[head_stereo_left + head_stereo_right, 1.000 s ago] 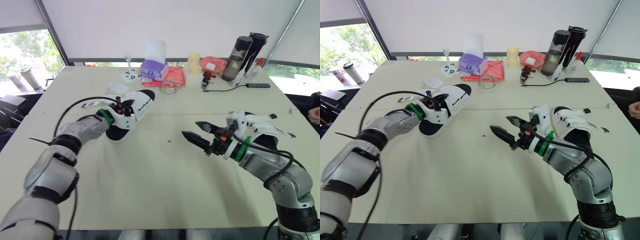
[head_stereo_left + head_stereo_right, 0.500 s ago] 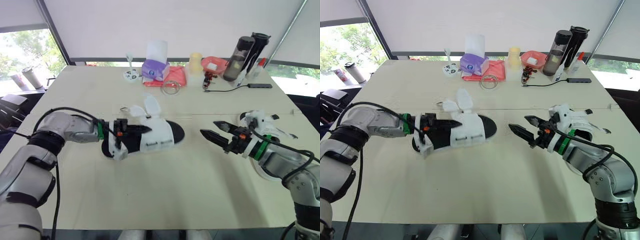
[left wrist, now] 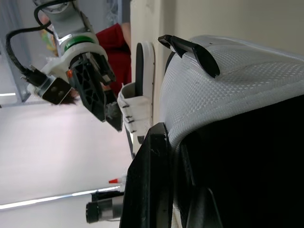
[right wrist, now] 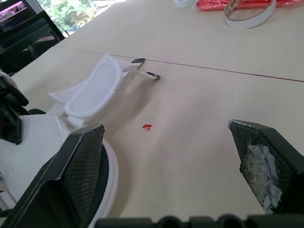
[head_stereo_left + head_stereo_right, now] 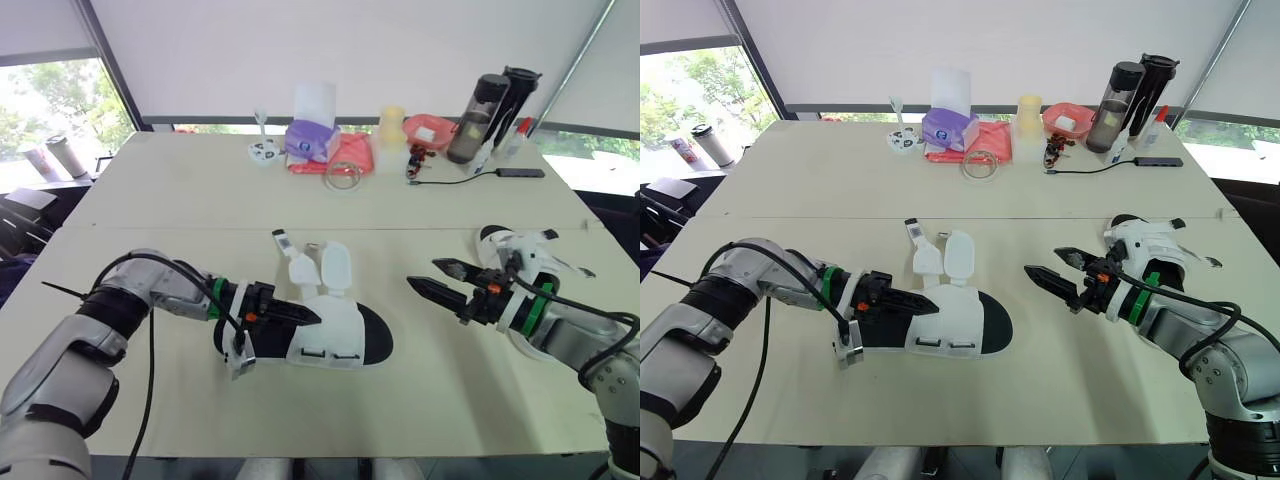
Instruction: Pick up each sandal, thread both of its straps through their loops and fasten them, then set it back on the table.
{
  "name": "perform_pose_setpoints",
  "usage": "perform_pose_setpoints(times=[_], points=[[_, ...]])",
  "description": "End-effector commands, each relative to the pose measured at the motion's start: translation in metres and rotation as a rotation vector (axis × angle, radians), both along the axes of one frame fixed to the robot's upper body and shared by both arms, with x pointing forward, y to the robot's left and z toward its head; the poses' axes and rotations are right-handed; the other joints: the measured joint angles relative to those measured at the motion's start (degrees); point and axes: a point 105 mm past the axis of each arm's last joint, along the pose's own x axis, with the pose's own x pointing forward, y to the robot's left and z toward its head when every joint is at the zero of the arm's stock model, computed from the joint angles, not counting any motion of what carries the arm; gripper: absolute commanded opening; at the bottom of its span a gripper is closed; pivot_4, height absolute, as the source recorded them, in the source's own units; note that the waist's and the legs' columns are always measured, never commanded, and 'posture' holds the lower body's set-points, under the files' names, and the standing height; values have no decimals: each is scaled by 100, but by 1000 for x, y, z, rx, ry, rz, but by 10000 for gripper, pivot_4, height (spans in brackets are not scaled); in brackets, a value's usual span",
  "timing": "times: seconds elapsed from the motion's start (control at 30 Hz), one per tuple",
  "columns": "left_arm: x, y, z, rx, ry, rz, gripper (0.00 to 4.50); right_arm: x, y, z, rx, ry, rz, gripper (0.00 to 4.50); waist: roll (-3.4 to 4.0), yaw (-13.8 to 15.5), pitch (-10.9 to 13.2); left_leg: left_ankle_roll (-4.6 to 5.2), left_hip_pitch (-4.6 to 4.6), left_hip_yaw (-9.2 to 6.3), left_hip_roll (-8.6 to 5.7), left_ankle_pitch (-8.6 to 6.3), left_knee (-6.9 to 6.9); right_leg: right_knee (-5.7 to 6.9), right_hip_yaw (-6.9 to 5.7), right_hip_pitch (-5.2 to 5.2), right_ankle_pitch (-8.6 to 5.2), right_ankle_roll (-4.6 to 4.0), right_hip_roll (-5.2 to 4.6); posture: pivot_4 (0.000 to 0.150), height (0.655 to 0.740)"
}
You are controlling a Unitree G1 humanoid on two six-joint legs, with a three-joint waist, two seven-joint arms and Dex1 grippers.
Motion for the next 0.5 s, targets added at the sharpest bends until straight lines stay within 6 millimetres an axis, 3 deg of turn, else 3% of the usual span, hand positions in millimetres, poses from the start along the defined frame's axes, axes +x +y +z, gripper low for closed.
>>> perform_pose_setpoints(times=[0.03,0.3,0.4,0.5], points=[[2,-5,15,-79,-25,1,296,-2,2,12,-2,-48,13,45000,0,0,0,0,1,0,0,0,0,0,0,0,0,0,1,1500,7400],[6,-7,9,-91,14,45,296,-3,5,8,-9,-33,27,45000,0,6,0,1,1,0,-1,0,3,1,0,2,0,0,2,1500,7400],[9,-9,7,-99,27,72,10295,-4,7,7,-12,-30,32,45000,0,4,0,0,1,0,-1,0,3,2,0,1,0,0,2,1500,7400],[11,-9,4,-93,33,88,24532,-3,7,6,-12,-28,31,45000,0,4,0,0,1,0,0,0,3,1,0,2,0,0,2,1500,7400]])
